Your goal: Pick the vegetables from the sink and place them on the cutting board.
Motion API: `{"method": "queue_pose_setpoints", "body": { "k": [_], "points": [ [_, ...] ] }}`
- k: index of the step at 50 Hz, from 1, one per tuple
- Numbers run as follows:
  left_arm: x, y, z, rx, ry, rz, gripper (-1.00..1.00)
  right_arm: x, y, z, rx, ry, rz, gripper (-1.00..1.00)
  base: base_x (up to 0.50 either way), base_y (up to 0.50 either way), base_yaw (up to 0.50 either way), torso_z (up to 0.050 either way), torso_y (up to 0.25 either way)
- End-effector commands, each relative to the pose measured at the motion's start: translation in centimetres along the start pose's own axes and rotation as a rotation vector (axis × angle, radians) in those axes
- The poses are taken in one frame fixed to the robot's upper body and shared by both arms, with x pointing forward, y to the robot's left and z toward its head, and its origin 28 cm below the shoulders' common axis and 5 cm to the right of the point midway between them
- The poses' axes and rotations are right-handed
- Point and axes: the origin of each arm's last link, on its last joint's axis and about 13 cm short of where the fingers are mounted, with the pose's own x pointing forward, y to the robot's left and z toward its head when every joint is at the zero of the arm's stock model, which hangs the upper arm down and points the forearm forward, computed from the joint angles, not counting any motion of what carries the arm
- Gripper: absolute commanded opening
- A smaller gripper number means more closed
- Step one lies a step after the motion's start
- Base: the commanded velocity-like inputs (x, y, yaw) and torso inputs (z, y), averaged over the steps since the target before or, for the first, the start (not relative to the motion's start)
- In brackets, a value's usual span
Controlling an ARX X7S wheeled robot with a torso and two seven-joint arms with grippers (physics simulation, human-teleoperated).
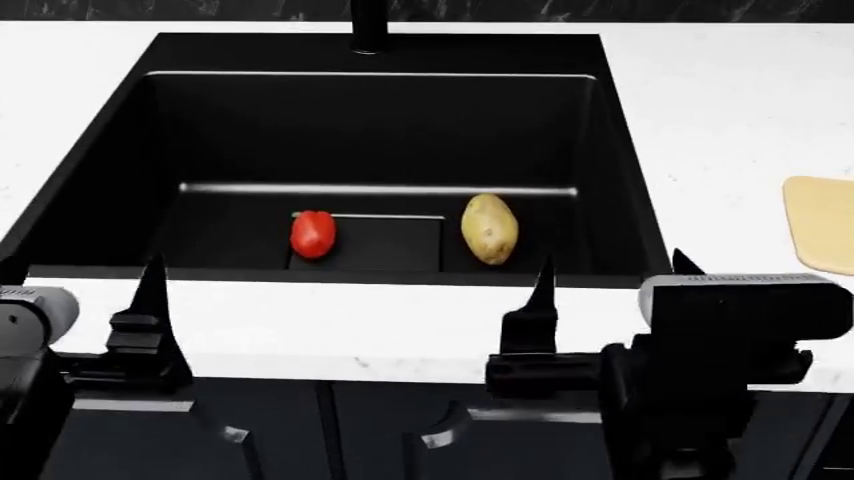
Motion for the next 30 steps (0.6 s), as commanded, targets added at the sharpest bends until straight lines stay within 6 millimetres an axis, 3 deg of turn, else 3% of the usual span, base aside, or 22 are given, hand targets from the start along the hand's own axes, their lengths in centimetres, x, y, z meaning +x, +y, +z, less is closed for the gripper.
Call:
{"method": "queue_pose_setpoints", "body": {
  "k": [1,7,10,15,30],
  "points": [
    [4.0,1.3,8.9,0.041,-0.004,-0.081,1.0,3.3,-2.8,10.1,-0.118,-0.003,0.105,1.0,0.0,0.0,0.0,0.0,0.0],
    [6.3,1.6,10.8,0.068,0.033,-0.105,1.0,5.1,-3.1,9.7,-0.153,0.085,0.145,1.0,0.0,0.0,0.0,0.0,0.0],
    [7.5,2.0,11.2,0.073,0.062,-0.091,1.0,5.1,-3.5,9.6,-0.132,0.092,0.125,1.0,0.0,0.0,0.0,0.0,0.0],
    [7.8,2.0,12.4,0.085,0.076,-0.111,1.0,4.7,-4.1,10.0,-0.095,0.085,0.094,1.0,0.05,0.0,0.0,0.0,0.0],
    [7.5,3.0,10.4,0.088,0.139,-0.075,1.0,4.6,-4.0,9.0,-0.115,0.134,0.094,1.0,0.44,0.0,0.0,0.0,0.0]
  ]
}}
